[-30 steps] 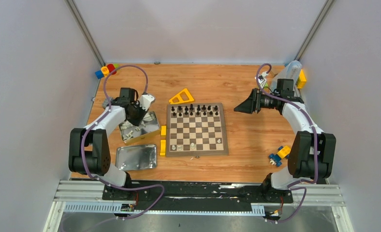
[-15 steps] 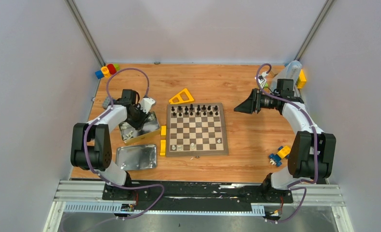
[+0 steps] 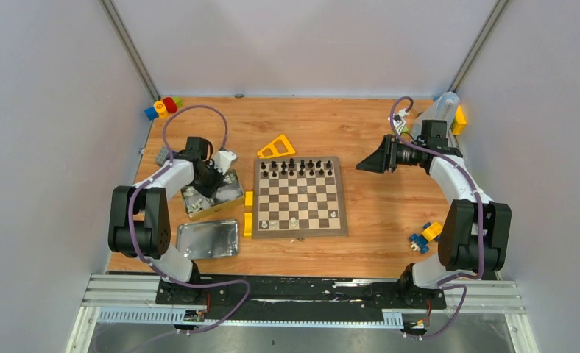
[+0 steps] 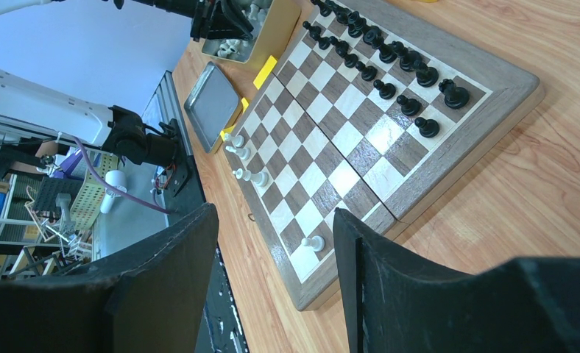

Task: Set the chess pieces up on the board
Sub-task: Pick up the chess piece from the storage box, then place the chess piece on the chessboard.

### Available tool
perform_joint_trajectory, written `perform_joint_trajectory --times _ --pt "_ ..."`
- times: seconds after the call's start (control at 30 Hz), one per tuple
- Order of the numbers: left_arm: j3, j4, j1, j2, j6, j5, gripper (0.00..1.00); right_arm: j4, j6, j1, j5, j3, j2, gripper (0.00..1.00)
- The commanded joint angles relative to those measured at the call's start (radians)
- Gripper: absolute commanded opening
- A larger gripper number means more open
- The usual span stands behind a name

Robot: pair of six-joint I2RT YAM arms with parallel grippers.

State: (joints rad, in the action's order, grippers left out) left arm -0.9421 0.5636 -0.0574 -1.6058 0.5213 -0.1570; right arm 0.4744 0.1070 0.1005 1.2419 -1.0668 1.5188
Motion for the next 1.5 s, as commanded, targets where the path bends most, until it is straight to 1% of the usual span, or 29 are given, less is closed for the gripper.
perform_joint_trajectory --times 0.0,0.2,0.3,0.47,0.53,0.63,0.7,0.77,0.9,0.93,1.03,1.13,1.2,1.27,1.33,1.47 --pt "-0.032 -0.004 0.008 0.097 -0.033 -0.039 0.22 -0.014 0.030 -0.001 0.028 -0.012 0.004 0.59" --pt "-0.032 -0.013 0.009 0.177 -0.068 -0.077 0.19 -0.013 0.030 -0.002 0.029 -0.012 0.004 0.59" --pt "-0.041 -0.001 0.009 0.190 -0.092 -0.104 0.18 -0.013 0.028 -0.001 0.031 -0.013 0.007 0.59" --pt "-0.102 0.043 0.009 0.201 -0.144 -0.238 0.17 -0.012 0.025 -0.002 0.030 -0.020 0.005 0.59" --pt "-0.142 0.068 0.007 0.193 -0.182 -0.322 0.17 -0.012 0.020 -0.006 0.027 -0.031 0.001 0.59" --pt "-0.227 0.119 0.003 0.129 -0.230 -0.471 0.14 -0.013 0.018 -0.033 -0.005 -0.057 -0.007 0.59" --pt "-0.326 0.168 -0.014 0.069 -0.272 -0.544 0.10 -0.008 0.026 -0.063 -0.040 -0.084 -0.007 0.59" --pt "-0.390 0.207 -0.048 0.008 -0.309 -0.598 0.08 0.009 0.045 -0.109 -0.079 -0.118 -0.003 0.59" --pt "-0.471 0.225 -0.152 -0.096 -0.379 -0.665 0.07 0.051 0.090 -0.180 -0.142 -0.183 0.014 0.59" --pt "-0.481 0.222 -0.192 -0.135 -0.399 -0.683 0.07 0.057 0.098 -0.191 -0.151 -0.191 0.015 0.59" --pt "-0.539 0.198 -0.257 -0.220 -0.447 -0.731 0.07 0.059 0.125 -0.235 -0.186 -0.192 0.002 0.58" --pt "-0.591 0.171 -0.309 -0.333 -0.524 -0.812 0.06 0.059 0.167 -0.305 -0.263 -0.174 -0.026 0.58" --pt "-0.630 0.154 -0.327 -0.396 -0.579 -0.858 0.05 0.058 0.199 -0.371 -0.351 -0.158 -0.048 0.58" --pt "-0.661 0.136 -0.341 -0.442 -0.628 -0.895 0.04 0.048 0.225 -0.447 -0.471 -0.142 -0.068 0.57" --pt "-0.679 0.112 -0.351 -0.471 -0.674 -0.918 0.04 0.020 0.239 -0.518 -0.606 -0.121 -0.083 0.56" --pt "-0.666 0.044 -0.363 -0.495 -0.766 -0.951 0.04 -0.022 0.272 -0.637 -0.757 -0.085 -0.090 0.53"
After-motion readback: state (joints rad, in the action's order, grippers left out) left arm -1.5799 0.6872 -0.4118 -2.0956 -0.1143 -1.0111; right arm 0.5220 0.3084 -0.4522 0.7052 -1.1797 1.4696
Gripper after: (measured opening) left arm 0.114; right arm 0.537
